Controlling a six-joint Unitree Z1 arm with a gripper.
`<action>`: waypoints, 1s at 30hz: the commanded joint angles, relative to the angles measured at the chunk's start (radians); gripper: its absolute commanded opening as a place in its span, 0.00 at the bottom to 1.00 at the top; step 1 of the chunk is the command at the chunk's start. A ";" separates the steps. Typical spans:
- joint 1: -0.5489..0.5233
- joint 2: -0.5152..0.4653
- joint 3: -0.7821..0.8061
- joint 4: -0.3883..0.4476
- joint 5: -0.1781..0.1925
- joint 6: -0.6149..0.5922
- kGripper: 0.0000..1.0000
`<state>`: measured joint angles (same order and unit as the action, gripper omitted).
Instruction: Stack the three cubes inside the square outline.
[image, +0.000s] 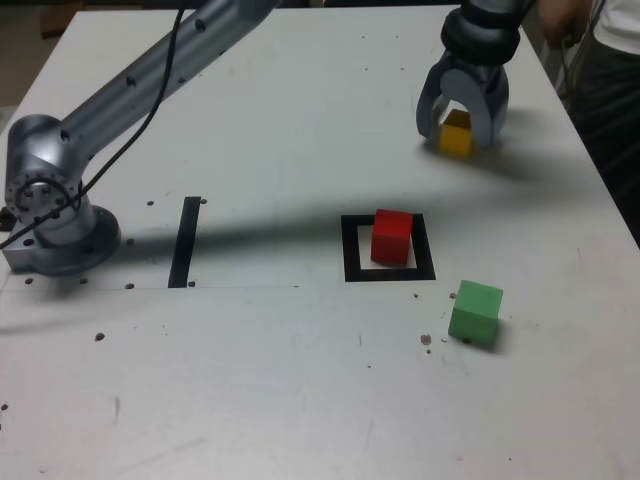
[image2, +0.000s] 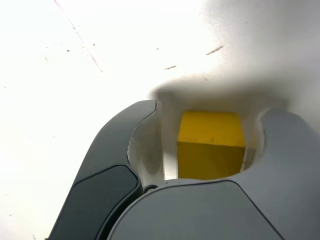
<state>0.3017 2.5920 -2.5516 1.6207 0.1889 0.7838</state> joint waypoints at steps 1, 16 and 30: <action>-0.006 0.008 -0.007 0.015 -0.001 -0.001 0.26; -0.010 -0.008 0.015 0.015 -0.004 -0.004 0.26; -0.025 -0.241 0.261 -0.006 0.002 -0.064 0.26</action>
<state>0.2840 2.3945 -2.3146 1.6113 0.1896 0.7311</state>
